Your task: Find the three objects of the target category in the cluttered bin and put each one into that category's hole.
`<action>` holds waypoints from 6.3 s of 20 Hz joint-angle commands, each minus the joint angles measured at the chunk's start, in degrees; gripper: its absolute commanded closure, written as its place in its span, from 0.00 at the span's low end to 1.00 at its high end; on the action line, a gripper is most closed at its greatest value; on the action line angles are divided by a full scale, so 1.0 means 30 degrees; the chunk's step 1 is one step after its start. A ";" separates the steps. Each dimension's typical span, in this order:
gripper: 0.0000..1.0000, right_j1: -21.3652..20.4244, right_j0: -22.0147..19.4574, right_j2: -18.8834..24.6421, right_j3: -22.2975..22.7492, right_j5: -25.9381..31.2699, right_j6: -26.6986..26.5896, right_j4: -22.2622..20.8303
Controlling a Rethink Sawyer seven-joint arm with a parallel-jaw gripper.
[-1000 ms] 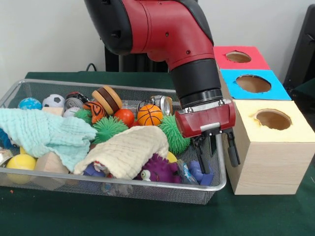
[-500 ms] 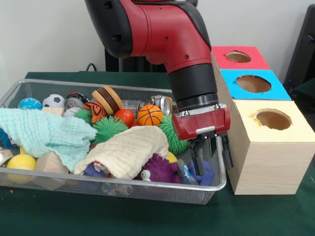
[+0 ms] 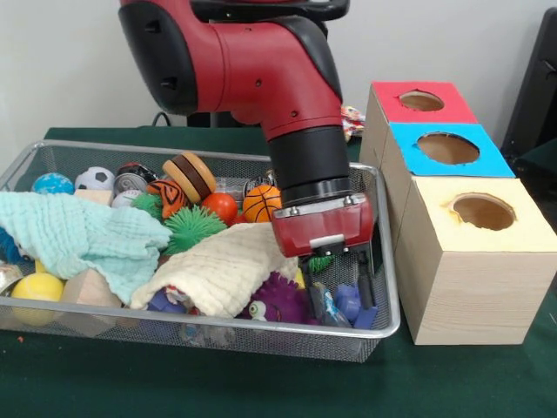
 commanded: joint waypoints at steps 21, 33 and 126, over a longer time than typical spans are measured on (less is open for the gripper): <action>0.00 0.2563 -0.0837 0.1302 -0.1002 0.3942 -0.1219 -0.0555; 0.00 0.2472 -0.1042 0.1238 -0.1691 0.4118 -0.1909 -0.1047; 0.00 0.4722 0.1031 -0.2572 -0.2674 -0.0706 0.0581 -0.0321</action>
